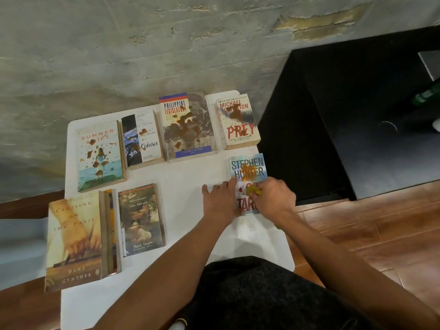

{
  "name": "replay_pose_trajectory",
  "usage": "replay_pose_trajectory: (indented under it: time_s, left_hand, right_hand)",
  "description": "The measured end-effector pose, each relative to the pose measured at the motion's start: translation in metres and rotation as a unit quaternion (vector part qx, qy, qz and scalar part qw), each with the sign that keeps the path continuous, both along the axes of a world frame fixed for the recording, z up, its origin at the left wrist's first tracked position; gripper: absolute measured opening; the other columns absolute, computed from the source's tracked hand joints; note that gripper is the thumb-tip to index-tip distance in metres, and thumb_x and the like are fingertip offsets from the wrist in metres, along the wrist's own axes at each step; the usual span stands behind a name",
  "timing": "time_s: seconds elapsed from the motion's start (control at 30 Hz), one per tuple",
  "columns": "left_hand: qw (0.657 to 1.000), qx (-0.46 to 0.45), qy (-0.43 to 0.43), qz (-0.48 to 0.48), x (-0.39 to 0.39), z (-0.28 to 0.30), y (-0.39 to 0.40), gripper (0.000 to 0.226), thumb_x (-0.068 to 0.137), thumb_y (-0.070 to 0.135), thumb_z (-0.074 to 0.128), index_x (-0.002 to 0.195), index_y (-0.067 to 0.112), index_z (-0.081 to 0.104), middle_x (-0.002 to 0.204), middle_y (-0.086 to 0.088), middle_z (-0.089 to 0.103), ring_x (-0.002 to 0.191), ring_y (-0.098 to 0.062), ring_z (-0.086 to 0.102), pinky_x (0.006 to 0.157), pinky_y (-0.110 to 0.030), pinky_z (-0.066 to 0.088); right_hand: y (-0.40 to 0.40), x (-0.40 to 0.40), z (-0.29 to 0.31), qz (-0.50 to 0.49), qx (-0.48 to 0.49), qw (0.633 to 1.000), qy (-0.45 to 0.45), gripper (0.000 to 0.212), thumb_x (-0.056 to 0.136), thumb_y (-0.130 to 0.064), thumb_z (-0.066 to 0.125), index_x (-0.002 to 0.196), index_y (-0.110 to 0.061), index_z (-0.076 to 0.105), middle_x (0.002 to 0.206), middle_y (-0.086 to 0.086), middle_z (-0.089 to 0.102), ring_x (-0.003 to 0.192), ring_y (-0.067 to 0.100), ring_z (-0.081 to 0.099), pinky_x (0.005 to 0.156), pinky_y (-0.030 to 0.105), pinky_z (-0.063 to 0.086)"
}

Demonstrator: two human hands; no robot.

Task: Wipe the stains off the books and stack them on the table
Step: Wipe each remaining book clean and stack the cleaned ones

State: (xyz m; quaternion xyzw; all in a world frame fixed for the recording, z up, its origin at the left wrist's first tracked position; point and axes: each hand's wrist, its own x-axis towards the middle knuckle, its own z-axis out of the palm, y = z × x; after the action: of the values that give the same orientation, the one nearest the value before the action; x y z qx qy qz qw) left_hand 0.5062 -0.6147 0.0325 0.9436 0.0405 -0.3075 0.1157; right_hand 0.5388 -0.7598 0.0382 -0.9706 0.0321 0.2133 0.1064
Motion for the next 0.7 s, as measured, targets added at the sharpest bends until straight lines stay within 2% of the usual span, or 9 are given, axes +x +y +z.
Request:
replay_pose_trajectory:
  time_s: [0.07, 0.17, 0.23, 0.4, 0.57, 0.7]
  left_hand:
    - [1.000, 0.010, -0.003, -0.012, 0.000, -0.001, -0.002, 0.091, 0.085, 0.061, 0.067, 0.153, 0.025, 0.017, 0.143, -0.001, 0.050, 0.135, -0.026, 0.046, 0.118, -0.054, 0.020]
    - [1.000, 0.006, 0.008, -0.013, 0.003, -0.001, -0.003, 0.091, 0.086, 0.063, 0.065, 0.153, 0.025, 0.016, 0.146, -0.002, 0.048, 0.137, -0.027, 0.045, 0.119, -0.055, 0.019]
    - [1.000, 0.005, 0.011, -0.009, 0.004, 0.000, -0.003, 0.092, 0.086, 0.063, 0.065, 0.154, 0.025, 0.015, 0.148, -0.002, 0.046, 0.138, -0.027, 0.044, 0.119, -0.055, 0.018]
    - [1.000, 0.010, 0.001, -0.016, 0.005, -0.001, -0.003, 0.091, 0.086, 0.060, 0.067, 0.152, 0.024, 0.017, 0.146, -0.003, 0.048, 0.136, -0.028, 0.045, 0.119, -0.055, 0.019]
    - [1.000, -0.002, 0.011, -0.005, 0.005, 0.000, -0.003, 0.093, 0.086, 0.061, 0.067, 0.155, 0.025, 0.016, 0.148, -0.003, 0.046, 0.138, -0.027, 0.044, 0.120, -0.055, 0.018]
    - [1.000, 0.004, 0.012, -0.008, 0.004, 0.000, -0.004, 0.093, 0.086, 0.061, 0.067, 0.154, 0.024, 0.016, 0.147, -0.003, 0.046, 0.137, -0.027, 0.044, 0.120, -0.055, 0.018]
  right_hand:
    - [-0.001, -0.001, -0.002, 0.030, 0.006, 1.000, 0.006, 0.036, 0.081, -0.057, 0.073, 0.101, -0.029, 0.065, 0.091, -0.009, 0.064, 0.073, 0.006, 0.062, 0.065, 0.030, 0.058]
    - [-0.005, 0.018, 0.003, -0.014, 0.003, 1.000, 0.017, 0.032, 0.083, -0.054, 0.073, 0.097, -0.028, 0.060, 0.084, -0.008, 0.064, 0.068, 0.007, 0.064, 0.065, 0.031, 0.059]
    - [-0.003, 0.025, 0.001, -0.026, -0.010, 1.000, -0.008, 0.035, 0.084, -0.054, 0.072, 0.100, -0.025, 0.061, 0.085, -0.006, 0.063, 0.069, 0.009, 0.062, 0.066, 0.032, 0.059]
    - [-0.004, 0.010, 0.002, 0.114, -0.018, 0.993, -0.026, 0.038, 0.084, -0.050, 0.074, 0.111, -0.025, 0.062, 0.099, -0.004, 0.061, 0.078, 0.009, 0.058, 0.063, 0.026, 0.051]
    - [-0.007, 0.040, -0.002, 0.024, -0.033, 0.998, -0.053, 0.037, 0.084, -0.053, 0.072, 0.101, -0.023, 0.059, 0.088, -0.005, 0.054, 0.066, 0.006, 0.052, 0.061, 0.026, 0.048]
    - [-0.003, 0.025, -0.004, 0.092, -0.013, 0.995, -0.039, 0.039, 0.084, -0.053, 0.072, 0.107, -0.024, 0.060, 0.094, -0.006, 0.056, 0.070, 0.006, 0.056, 0.059, 0.024, 0.048]
